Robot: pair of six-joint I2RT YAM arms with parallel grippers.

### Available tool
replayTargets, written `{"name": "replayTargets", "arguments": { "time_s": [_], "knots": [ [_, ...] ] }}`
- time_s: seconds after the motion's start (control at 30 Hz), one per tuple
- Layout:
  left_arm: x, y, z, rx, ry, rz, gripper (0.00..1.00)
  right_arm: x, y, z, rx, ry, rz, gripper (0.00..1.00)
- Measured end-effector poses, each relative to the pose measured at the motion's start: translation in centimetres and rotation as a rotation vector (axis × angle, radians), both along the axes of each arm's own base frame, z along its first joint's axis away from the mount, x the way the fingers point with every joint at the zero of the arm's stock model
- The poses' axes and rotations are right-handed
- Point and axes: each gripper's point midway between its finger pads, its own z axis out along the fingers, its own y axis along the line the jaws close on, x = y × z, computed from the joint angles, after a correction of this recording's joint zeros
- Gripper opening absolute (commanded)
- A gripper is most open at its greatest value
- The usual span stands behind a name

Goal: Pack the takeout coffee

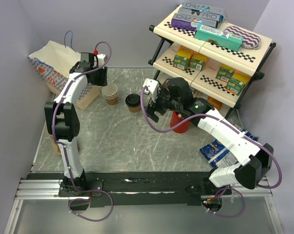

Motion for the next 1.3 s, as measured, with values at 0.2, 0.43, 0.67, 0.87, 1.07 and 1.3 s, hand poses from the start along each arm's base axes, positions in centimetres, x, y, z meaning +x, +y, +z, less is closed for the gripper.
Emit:
{"name": "replayTargets", "arguments": {
  "time_s": [0.2,0.43,0.67,0.87,1.07,1.3],
  "knots": [
    [-0.1,0.0,-1.6,0.006,0.039,0.0,0.41,0.0,0.0,0.0,-0.001,-0.002,0.001,1.0],
    [-0.3,0.1,-2.4,0.011,0.061,-0.003,0.38,0.0,0.0,0.0,-0.002,-0.002,0.001,1.0],
    [-0.4,0.1,-2.4,0.013,0.064,-0.004,0.28,0.0,0.0,-0.1,-0.002,-0.001,0.001,1.0],
    [-0.4,0.2,-2.4,0.018,0.063,0.0,0.27,0.0,0.0,-0.1,-0.003,0.0,0.002,1.0],
    [-0.4,0.4,-2.4,0.026,0.062,0.001,0.01,0.0,0.2,-0.3,-0.003,0.005,0.008,1.0],
    [-0.1,0.1,-1.7,0.013,0.049,-0.003,0.01,0.0,0.2,-0.3,-0.003,0.006,0.008,1.0]
  ]
}}
